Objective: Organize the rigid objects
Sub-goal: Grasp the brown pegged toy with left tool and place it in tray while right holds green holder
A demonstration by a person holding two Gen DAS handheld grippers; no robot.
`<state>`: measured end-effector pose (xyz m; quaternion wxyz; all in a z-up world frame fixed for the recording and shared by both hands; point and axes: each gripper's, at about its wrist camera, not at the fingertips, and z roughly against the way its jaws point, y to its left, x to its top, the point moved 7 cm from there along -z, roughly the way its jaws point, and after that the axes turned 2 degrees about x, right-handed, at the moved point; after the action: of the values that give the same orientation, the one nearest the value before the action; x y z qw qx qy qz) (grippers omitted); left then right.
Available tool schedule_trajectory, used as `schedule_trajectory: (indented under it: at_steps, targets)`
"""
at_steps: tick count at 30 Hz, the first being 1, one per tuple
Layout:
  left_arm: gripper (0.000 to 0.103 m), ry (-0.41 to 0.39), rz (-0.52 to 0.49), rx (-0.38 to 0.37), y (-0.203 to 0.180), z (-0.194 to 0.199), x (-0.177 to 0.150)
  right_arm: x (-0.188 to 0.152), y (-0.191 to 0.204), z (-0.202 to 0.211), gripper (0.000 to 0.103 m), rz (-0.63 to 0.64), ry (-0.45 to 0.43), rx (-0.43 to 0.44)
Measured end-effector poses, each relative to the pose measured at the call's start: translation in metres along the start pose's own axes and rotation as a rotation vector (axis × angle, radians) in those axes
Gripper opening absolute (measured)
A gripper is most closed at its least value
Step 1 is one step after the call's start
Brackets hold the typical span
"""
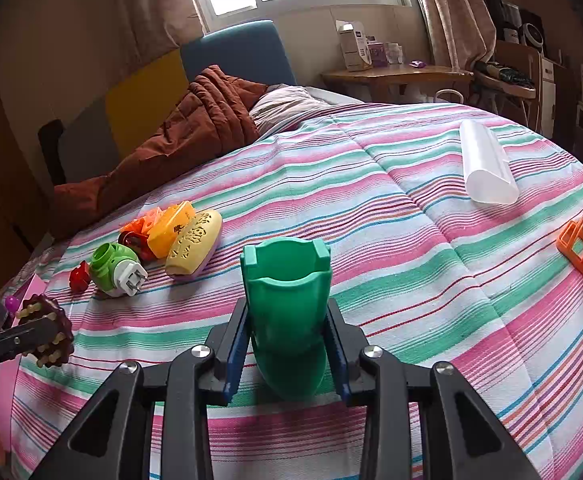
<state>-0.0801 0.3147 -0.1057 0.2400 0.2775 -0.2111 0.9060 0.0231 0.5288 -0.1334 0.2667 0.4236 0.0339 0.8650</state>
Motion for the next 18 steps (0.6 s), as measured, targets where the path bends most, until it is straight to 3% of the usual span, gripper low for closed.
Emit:
schedule_trajectory:
  at_steps: [10, 18]
  targets:
    - [0.055, -0.058, 0.056, -0.013, 0.031, 0.054, -0.016, 0.0, 0.002, 0.0, 0.035, 0.015, 0.002, -0.011]
    - [0.055, -0.11, 0.151, 0.019, 0.078, 0.09, -0.026, 0.001, 0.004, 0.003, 0.035, 0.034, -0.004, -0.036]
